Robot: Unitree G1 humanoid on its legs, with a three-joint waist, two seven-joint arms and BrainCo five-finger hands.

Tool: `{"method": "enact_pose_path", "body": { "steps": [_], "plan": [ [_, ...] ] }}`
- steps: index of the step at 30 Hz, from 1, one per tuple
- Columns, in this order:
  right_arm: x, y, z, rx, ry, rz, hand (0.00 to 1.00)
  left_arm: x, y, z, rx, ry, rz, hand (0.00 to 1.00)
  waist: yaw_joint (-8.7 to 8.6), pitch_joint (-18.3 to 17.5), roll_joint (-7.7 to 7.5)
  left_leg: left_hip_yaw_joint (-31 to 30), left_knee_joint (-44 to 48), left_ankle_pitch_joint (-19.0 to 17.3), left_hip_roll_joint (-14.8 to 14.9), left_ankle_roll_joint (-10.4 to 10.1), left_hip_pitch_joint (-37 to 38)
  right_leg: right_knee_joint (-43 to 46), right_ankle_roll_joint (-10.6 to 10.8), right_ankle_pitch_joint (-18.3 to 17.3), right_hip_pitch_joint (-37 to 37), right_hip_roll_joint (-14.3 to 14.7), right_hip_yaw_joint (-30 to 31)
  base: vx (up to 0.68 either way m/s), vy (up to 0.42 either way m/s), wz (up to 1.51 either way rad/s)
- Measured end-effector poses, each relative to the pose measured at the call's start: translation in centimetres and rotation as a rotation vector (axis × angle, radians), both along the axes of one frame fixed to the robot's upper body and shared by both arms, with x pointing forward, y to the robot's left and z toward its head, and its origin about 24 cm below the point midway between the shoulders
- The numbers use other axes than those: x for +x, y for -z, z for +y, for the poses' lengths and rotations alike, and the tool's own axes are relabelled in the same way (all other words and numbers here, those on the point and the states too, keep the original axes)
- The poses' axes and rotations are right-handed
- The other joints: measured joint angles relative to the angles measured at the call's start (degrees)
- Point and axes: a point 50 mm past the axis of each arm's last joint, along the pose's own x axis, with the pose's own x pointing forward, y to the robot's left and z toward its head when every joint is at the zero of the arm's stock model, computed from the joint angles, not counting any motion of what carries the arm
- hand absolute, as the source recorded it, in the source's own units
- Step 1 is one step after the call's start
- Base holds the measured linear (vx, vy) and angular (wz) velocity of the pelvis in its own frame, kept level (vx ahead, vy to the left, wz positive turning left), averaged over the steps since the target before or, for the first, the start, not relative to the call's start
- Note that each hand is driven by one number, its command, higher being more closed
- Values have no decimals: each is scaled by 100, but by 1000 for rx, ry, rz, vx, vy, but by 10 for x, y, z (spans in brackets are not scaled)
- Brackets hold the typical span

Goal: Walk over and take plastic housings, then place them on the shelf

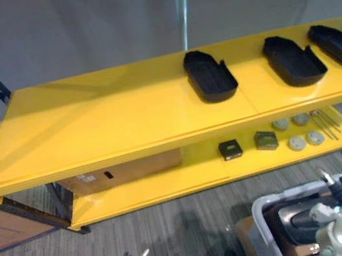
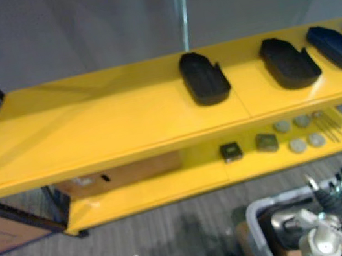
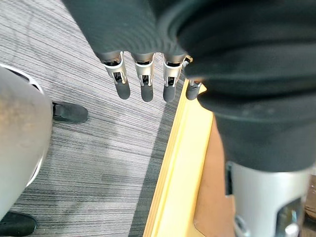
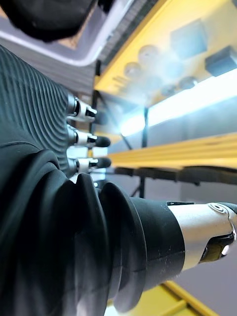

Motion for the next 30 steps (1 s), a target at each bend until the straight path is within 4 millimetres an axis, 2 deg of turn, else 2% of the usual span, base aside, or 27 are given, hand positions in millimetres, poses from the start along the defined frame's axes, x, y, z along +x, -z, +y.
{"method": "enact_pose_path", "body": {
  "steps": [5, 7, 11, 13, 14, 17, 19, 20, 22, 25, 27, 28, 29, 30],
  "plan": [
    [3, 1, 6, 12, -3, -13, 0, 2, 1, -8, 20, 178, 20, 0, -3, -9, 9, 211, 1, -69, 5, 9, 84, -56, 5, 35, -36, 16, 210, 31, 18, -23],
    [2, -1, 5, 10, 29, -16, 0, 10, 0, -15, 51, 338, 13, 0, -25, -7, 7, 502, 4, -150, 20, -16, 186, -42, 11, 62, -112, 42, 496, 49, 39, -57],
    [-5, -2, 2, -4, 63, -11, 0, 19, -1, -31, 56, 543, 2, 0, -143, 2, -18, 999, 33, -296, 30, -39, 398, -25, 37, 180, -197, 98, 963, 78, 49, -71],
    [-11, -11, 1, -31, 66, -37, 0, 22, -1, -43, 43, 633, -2, 0, -356, 1, -39, 1363, 55, -441, 37, -78, 538, -31, 63, 202, -255, 144, 1321, 73, 36, -78],
    [-12, -13, 0, -39, 67, -43, 0, 22, -1, -46, 40, 653, -1, 0, -400, 14, -63, 1459, 130, -511, 49, -90, 598, -30, 68, 205, -256, 162, 1433, 85, 37, -88],
    [-24, -22, -6, -81, 93, -69, 0, 30, -3, -58, 34, 730, -3, 0, -603, 79, -164, 1888, 838, -1002, 238, -154, 574, -31, 117, 255, -314, 265, 1899, 70, 17, -84],
    [-32, -28, -11, -116, 112, -85, 0, 36, -4, -67, 35, 776, -16, 0, -780, 111, -161, 2105, 1294, -1344, 401, -201, 552, -36, 145, 273, -332, 349, 2109, 22, 16, -62],
    [-37, -29, -14, -128, 124, -86, 0, 41, -6, -70, 39, 793, -20, 0, -924, 111, -153, 2125, 1515, -1489, 475, -198, 468, -47, 146, 274, -342, 367, 2152, 14, 18, -42],
    [-45, -28, -17, -126, 131, -79, 0, 52, -10, -77, 48, 829, -39, 0, -1021, 124, -119, 2242, 1778, -1652, 558, -183, 381, -51, 216, 340, -458, 396, 2221, 8, 35, -37],
    [-46, -27, -16, -128, 118, -73, 0, 68, -16, -86, 70, 872, -73, 0, -1122, 181, -74, 2207, 1970, -1776, 560, -127, 286, -48, 213, 357, -488, 348, 2184, -19, 42, -11],
    [-43, -29, -15, -134, 98, -94, 0, 69, -17, -89, 65, 876, -79, 0, -1143, 214, -46, 2194, 2055, -1817, 546, -98, 267, -44, 230, 366, -493, 328, 2186, -43, 43, 2],
    [-38, -31, -13, -137, 82, -114, 0, 69, -17, -92, 66, 884, -70, 0, -1140, 226, -30, 1853, 2234, -1872, 510, -50, 168, -40, 232, 364, -522, 344, 2198, -59, 22, -30],
    [-24, -36, -8, -141, 29, -152, 0, 65, -15, -91, 71, 866, -51, 0, -1044, 239, -25, 803, 2559, -1962, 400, 61, -45, 13, 240, 368, -636, 401, 2373, -62, 25, -41],
    [-20, -37, -7, -143, 12, -163, 0, 66, -15, -90, 73, 859, -51, 0, -995, 250, -20, 583, 2620, -2000, 378, 80, -82, 35, 246, 371, -656, 418, 2426, -74, 77, -76]
  ]
}}
